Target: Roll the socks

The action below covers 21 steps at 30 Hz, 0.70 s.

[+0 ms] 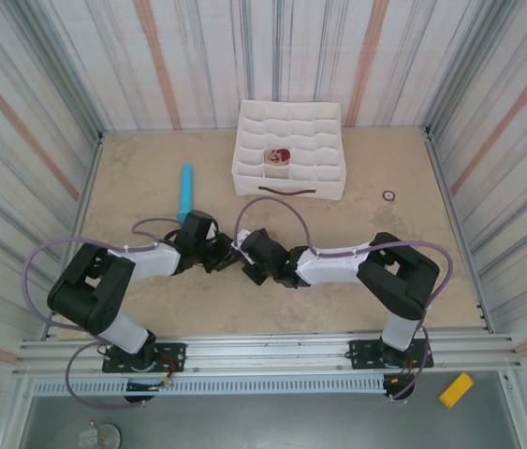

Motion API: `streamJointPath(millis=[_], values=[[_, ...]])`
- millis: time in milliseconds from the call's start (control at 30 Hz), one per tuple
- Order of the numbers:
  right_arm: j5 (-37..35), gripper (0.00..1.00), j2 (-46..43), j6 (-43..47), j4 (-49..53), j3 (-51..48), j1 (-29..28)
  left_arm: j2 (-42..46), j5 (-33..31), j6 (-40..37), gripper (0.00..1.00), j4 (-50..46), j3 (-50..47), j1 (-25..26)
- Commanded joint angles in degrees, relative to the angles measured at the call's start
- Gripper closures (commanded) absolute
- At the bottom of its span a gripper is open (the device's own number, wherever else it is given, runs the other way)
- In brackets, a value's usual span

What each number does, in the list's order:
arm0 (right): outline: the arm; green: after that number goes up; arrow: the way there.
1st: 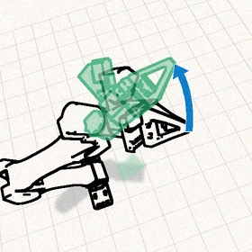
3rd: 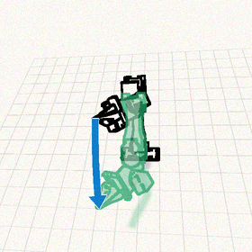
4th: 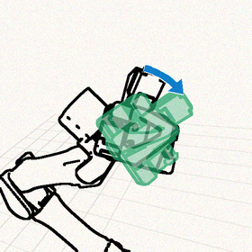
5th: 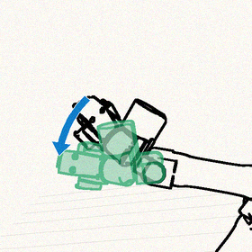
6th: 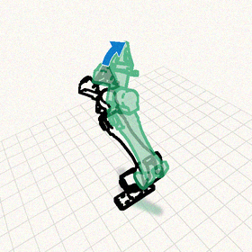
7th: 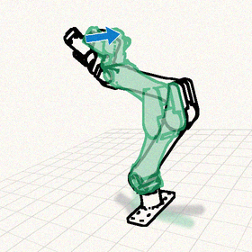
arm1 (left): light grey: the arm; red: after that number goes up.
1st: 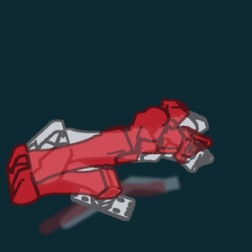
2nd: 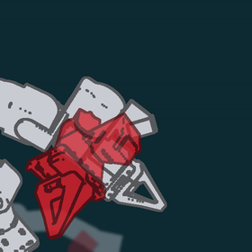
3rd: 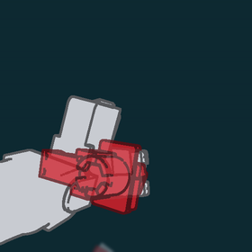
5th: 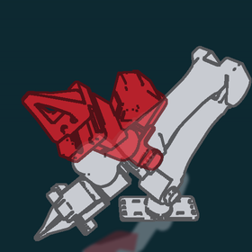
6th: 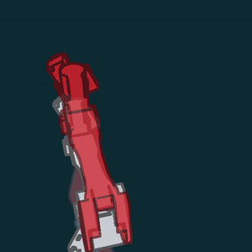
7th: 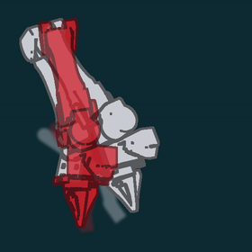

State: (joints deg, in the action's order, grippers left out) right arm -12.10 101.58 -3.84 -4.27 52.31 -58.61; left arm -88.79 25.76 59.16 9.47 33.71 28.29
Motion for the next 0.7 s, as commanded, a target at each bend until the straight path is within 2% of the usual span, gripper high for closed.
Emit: streamJointPath(millis=[0,100,233,467,667], values=[[3.7,1.0,1.9,-2.9,3.0,-2.5,3.0,1.1,1.0,-0.1,0.42,-3.8,-2.0,0.3],[9.4,1.0,2.1,-4.4,3.3,-3.4,5.4,2.4,0.9,-0.5,0.35,-3.6,-1.9,0.2],[18.3,1.0,2.7,-7.2,3.8,-4.2,9.1,5.1,0.8,-0.5,0.31,-2.0,-2.2,-0.1],[32.8,1.0,3.1,-13.8,2.4,-6.1,16.4,9.6,-1.9,-1.7,0.29,-1.3,-3.2,-0.6],[43.1,1.0,4.8,-23.3,1.0,-7.7,23.4,9.1,-2.8,-2.1,0.3,-2.1,-2.6,-0.6]])
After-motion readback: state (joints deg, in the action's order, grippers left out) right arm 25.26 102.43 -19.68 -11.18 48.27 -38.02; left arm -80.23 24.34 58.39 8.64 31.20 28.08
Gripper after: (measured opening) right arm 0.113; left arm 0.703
